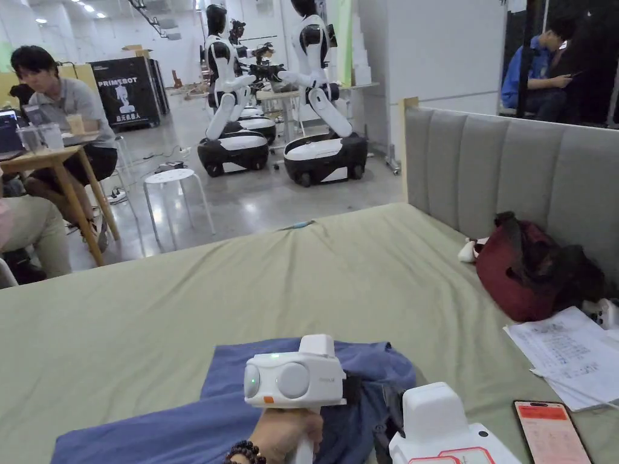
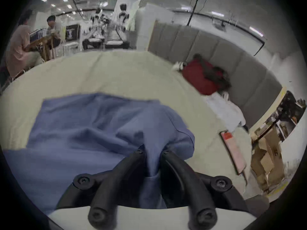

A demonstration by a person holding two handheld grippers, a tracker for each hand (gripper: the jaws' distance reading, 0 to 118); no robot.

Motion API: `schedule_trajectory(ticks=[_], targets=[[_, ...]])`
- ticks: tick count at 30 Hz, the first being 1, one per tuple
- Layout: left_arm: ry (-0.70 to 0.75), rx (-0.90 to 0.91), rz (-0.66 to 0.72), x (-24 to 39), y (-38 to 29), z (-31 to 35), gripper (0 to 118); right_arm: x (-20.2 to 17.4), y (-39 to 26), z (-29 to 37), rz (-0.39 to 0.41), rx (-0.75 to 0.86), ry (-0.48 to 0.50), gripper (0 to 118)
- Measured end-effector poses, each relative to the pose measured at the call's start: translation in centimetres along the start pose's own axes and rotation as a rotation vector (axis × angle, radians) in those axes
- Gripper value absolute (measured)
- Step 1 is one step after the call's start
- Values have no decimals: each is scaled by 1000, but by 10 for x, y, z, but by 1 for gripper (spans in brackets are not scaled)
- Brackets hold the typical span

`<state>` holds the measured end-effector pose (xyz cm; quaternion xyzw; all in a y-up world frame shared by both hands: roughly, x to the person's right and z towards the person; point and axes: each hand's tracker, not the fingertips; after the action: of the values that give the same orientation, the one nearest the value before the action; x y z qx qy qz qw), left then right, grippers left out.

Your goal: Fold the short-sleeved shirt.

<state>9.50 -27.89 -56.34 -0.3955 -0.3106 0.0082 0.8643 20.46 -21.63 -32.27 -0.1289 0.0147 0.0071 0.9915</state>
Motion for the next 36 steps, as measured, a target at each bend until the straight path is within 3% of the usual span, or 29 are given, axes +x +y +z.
schedule_trajectory(ticks=[3, 4, 5, 6, 7, 8, 11, 12, 13, 14, 15, 16, 18, 26, 27, 28, 29, 31, 32, 34, 36], targets=[[1, 17, 21, -10, -12, -5, 18, 10, -5, -7, -29, -27, -13, 0], [1, 33, 34, -16, -13, -2, 32, 10, -7, -9, -36, -32, -10, 0], [9, 67, 50, -17, -15, 6, 74, 10, -8, -10, -43, -40, -4, 0], [28, 114, 60, -24, -15, 14, 107, 9, -8, -13, -50, -46, 1, 0], [47, 152, 64, -31, -15, 23, 118, 7, -8, -14, -48, -48, 0, 0], [42, 238, 83, -39, -17, 43, 106, 3, -7, -15, -43, -54, 0, 0], [111, 299, 137, -73, -18, 85, 105, -7, -4, -17, -40, -73, 16, 0], [142, 308, 149, -87, -19, 102, 97, -12, -3, -18, -43, -79, 27, 0], [181, 316, 153, -95, -21, 122, 81, -16, -2, -18, -45, -81, 34, 0], [216, 334, 148, -111, -25, 141, 40, -22, -1, -18, -44, -81, 43, 0], [261, 350, 143, -126, -30, 159, 8, -27, 2, -21, -39, -82, 53, 0], [318, 351, 142, -140, -34, 172, 0, -32, 3, -22, -35, -84, 61, 0], [439, 344, 169, -162, -43, 204, 0, -44, 4, -29, -16, -84, 85, 0], [537, 297, 344, -261, -75, 253, 1, -78, 5, -62, 16, -121, 101, 0], [529, 271, 368, -273, -78, 249, 13, -80, 5, -66, 26, -123, 102, 0], [517, 242, 390, -284, -80, 244, 34, -83, 5, -69, 34, -125, 101, 0], [509, 208, 410, -297, -79, 235, 71, -85, 4, -74, 40, -128, 100, 0], [536, 176, 426, -313, -82, 218, 109, -87, 0, -82, 42, -137, 99, 0], [540, 179, 415, -317, -82, 210, 112, -88, -2, -87, 41, -146, 98, 0], [543, 173, 397, -327, -78, 192, 104, -89, -7, -94, 49, -168, 94, 0], [545, 127, 376, -329, -73, 175, 103, -89, -13, -99, 59, -195, 95, 0]])
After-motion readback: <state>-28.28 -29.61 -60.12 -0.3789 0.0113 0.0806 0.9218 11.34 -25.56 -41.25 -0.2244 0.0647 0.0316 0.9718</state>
